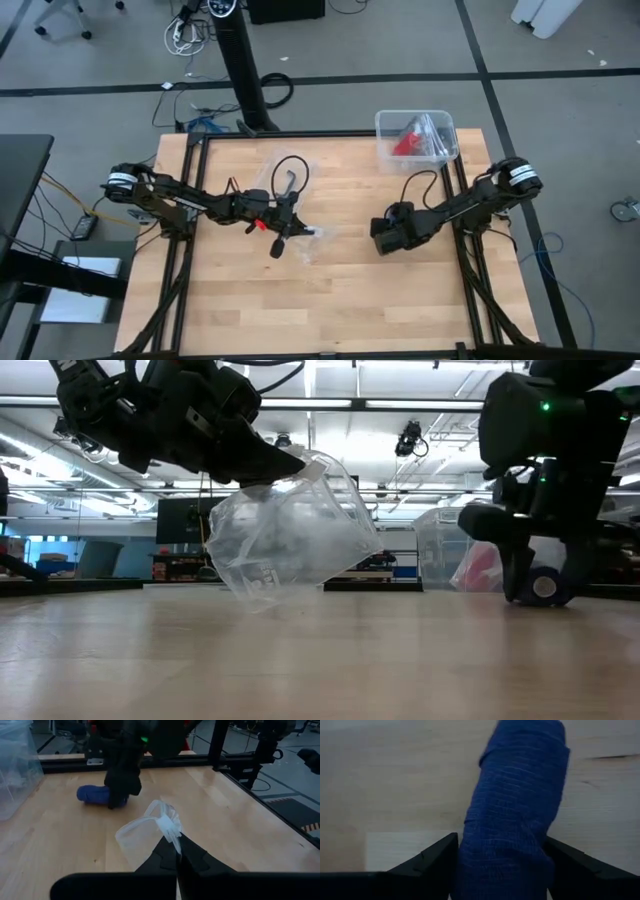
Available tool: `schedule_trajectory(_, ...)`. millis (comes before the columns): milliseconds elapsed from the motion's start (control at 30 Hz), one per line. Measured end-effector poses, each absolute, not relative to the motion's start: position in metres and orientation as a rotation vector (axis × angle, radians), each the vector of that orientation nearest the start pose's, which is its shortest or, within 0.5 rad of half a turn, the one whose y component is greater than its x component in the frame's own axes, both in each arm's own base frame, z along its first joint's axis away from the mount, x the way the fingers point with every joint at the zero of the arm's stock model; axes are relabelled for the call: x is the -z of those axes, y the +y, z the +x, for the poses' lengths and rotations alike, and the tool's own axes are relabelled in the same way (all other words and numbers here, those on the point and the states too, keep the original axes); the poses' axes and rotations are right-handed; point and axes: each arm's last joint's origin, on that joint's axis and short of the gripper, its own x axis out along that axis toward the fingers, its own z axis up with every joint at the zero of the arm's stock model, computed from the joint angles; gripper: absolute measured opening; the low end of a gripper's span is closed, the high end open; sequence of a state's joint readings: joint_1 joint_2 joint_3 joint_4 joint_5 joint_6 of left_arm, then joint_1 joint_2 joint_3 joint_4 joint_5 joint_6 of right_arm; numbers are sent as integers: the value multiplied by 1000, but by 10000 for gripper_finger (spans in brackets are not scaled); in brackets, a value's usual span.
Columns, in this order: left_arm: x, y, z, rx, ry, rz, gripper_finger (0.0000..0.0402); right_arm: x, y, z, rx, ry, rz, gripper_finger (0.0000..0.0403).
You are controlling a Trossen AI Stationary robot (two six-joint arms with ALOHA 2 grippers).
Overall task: Roll bandage
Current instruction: Put the blue rolled bandage inside the transparent zip bag
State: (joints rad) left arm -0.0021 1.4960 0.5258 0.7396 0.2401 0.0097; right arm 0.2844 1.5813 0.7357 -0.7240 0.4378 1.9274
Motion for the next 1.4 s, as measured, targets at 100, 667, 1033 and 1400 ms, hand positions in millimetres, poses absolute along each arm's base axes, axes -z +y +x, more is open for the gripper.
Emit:
schedule_trajectory(100,-176,-7,281,243,230,-13,0,-133,53,224,1321,806,966,203)
schedule_trajectory(667,-186,8,280,436,142,-97,0,-255,105,287,469,937,313,117)
schedule_trajectory(1033,-182,8,279,491,187,-105,0,-328,109,296,225,924,198,117)
schedule_trajectory(1400,-181,9,279,458,192,-98,0,-315,97,320,42,1056,311,116)
